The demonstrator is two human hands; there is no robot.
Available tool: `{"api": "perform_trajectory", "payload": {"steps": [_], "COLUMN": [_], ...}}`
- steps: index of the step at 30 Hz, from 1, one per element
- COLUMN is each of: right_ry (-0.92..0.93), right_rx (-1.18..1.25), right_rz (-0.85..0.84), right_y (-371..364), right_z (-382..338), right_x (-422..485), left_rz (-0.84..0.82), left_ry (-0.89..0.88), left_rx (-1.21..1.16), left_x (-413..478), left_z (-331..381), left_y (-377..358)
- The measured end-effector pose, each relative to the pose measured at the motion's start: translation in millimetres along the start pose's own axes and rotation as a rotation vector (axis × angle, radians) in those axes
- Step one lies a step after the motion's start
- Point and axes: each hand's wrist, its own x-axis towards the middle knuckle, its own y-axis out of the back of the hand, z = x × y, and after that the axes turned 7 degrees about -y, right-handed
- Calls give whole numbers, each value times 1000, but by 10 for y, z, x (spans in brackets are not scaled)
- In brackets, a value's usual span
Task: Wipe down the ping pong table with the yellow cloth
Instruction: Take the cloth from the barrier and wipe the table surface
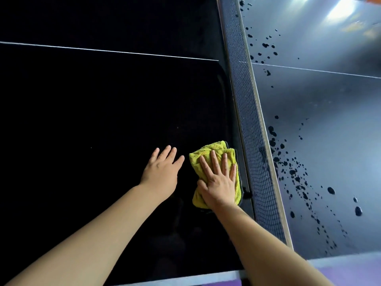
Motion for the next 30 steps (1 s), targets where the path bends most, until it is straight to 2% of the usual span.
{"api": "perform_trajectory", "payload": {"steps": [7, 13, 21, 25, 30], "right_ry": [-73, -153, -120, -146, -195], "right_rx": [39, 17, -71, -36, 5], "right_rz": [8, 24, 38, 61, 13], "right_y": [-276, -354, -369, -252, 76], "right_z": [189, 195, 232, 206, 43], "right_x": [-1048, -1347, -1028, -484, 369], "left_rz": [-48, -49, -42, 33, 132], "left_ry": [-30, -48, -71, -11, 83], "left_rx": [3, 21, 21, -34, -128], "left_x": [-543, -594, -164, 165, 530], "left_z": [237, 363, 378, 290, 59], "left_y": [-94, -123, -126, -105, -41]}}
